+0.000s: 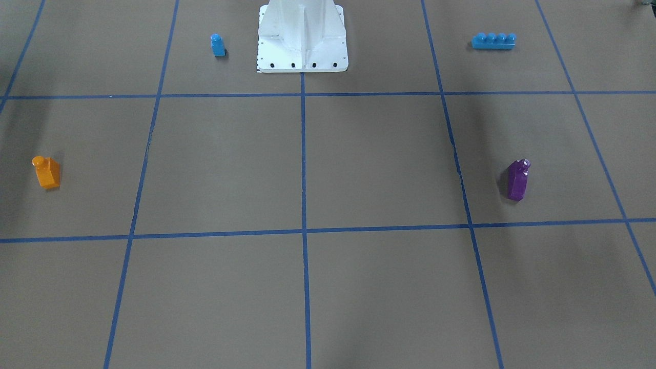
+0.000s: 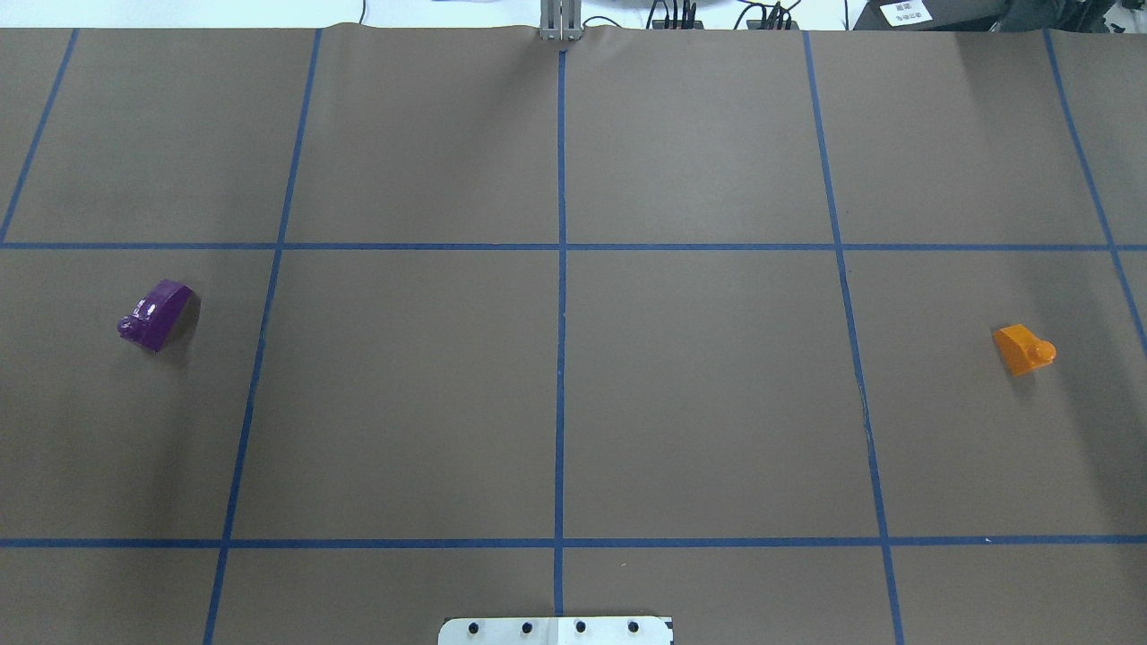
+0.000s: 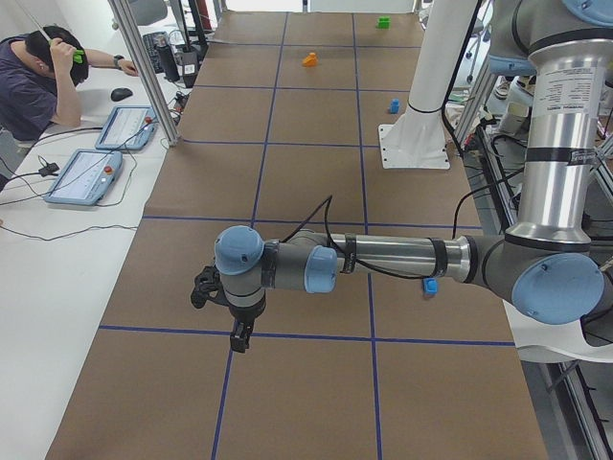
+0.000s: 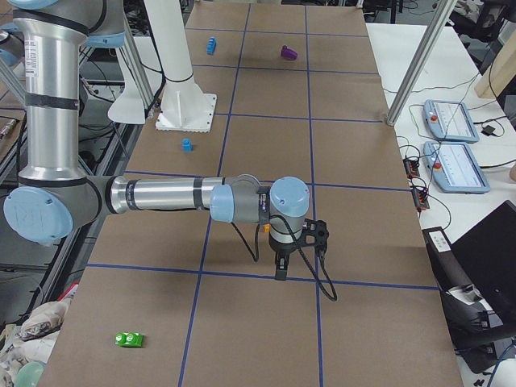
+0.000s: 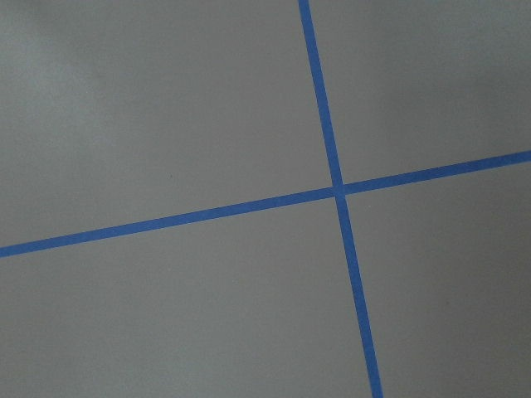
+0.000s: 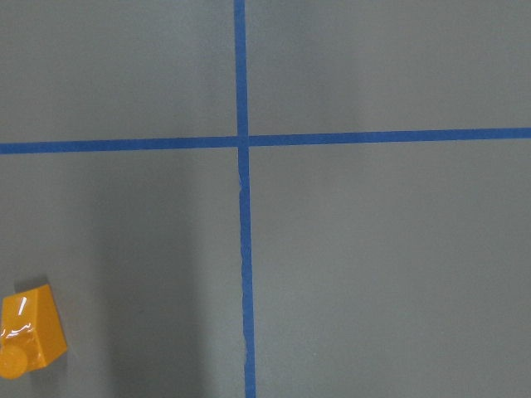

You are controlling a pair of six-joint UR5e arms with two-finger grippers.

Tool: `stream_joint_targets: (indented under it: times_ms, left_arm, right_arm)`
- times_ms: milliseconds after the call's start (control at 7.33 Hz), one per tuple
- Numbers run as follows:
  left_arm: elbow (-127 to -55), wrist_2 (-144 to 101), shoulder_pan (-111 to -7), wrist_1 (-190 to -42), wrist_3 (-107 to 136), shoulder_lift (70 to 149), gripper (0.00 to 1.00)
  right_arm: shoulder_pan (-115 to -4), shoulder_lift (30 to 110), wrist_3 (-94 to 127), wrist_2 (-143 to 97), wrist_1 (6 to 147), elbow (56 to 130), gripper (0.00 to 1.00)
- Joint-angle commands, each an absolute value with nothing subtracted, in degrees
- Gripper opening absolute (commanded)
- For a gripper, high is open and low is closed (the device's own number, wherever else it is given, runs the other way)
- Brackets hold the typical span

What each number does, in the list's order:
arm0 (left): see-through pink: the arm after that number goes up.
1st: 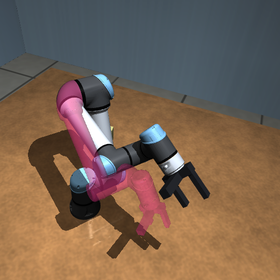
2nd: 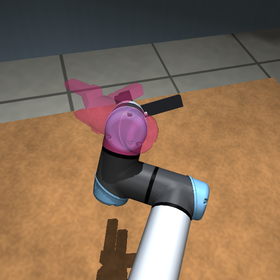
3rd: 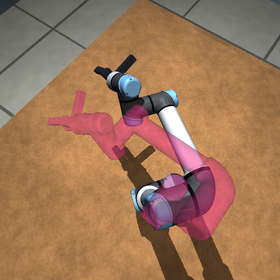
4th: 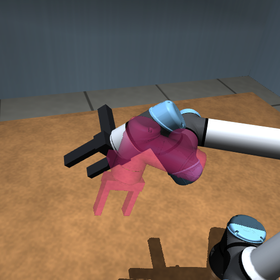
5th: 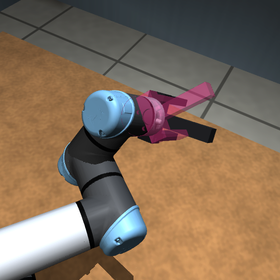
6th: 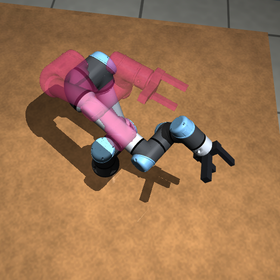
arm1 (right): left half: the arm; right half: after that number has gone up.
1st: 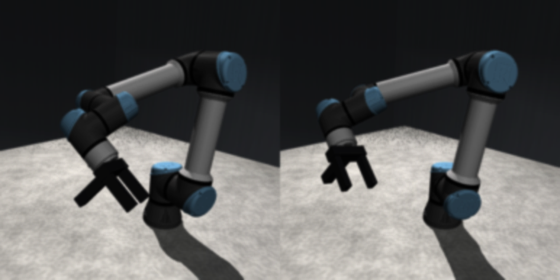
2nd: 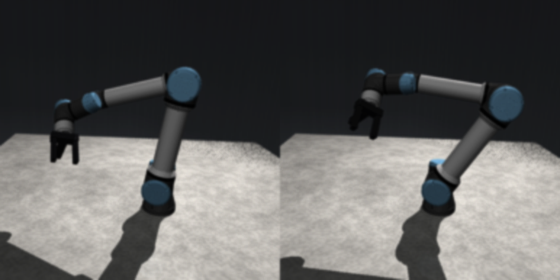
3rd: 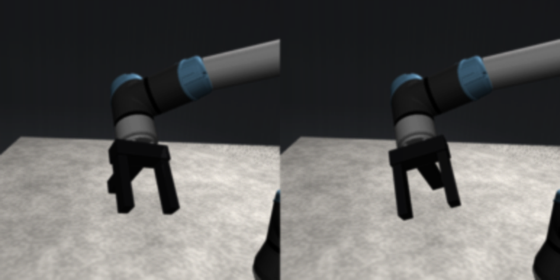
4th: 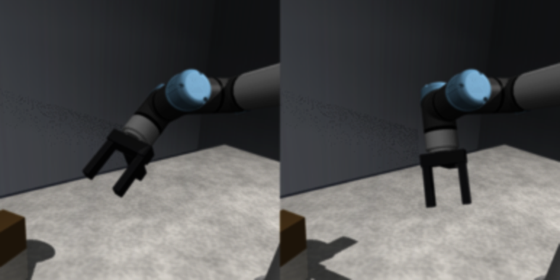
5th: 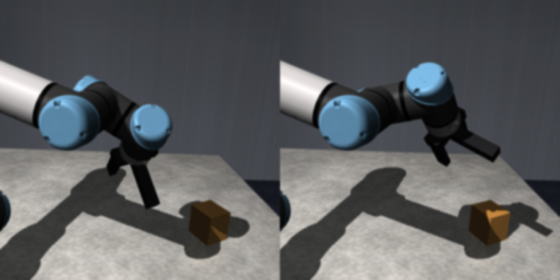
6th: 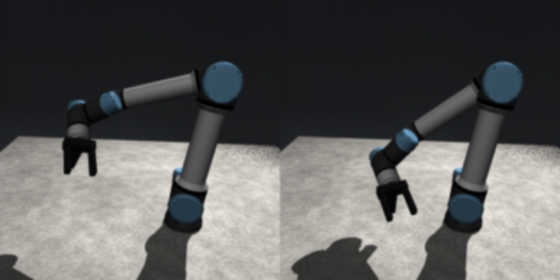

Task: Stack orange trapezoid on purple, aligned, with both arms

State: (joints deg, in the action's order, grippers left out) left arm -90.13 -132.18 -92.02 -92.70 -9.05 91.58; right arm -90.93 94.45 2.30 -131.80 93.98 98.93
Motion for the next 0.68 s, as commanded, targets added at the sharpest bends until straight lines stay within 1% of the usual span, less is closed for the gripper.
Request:
stream_joint_targets:
  times_ms: [0,136,273,409,545]
  left_arm:
    - [-90.5,-132.2,-92.0,-92.6,-9.1,92.0,1.00]
    - [-91.5,-132.2,-92.0,-92.6,-9.0,92.0,1.00]
    - [-94.0,-132.3,-91.8,-92.6,-9.0,92.3,1.00]
    - [-97.2,-132.3,-89.5,-94.6,-8.9,92.4,1.00]
    - [-97.4,-132.3,-86.2,-98.5,-4.4,92.4,1.00]
  right_arm:
    - [-91.0,94.2,2.1,-132.2,93.9,99.1,1.00]
    - [-90.9,94.1,2.5,-132.3,93.6,99.1,1.00]
    - [-90.9,94.0,2.6,-132.7,93.4,99.2,1.00]
    - [-90.8,93.6,2.7,-133.5,93.3,99.2,1.00]
    - [-90.5,93.5,2.7,-135.3,93.3,99.1,1.00]
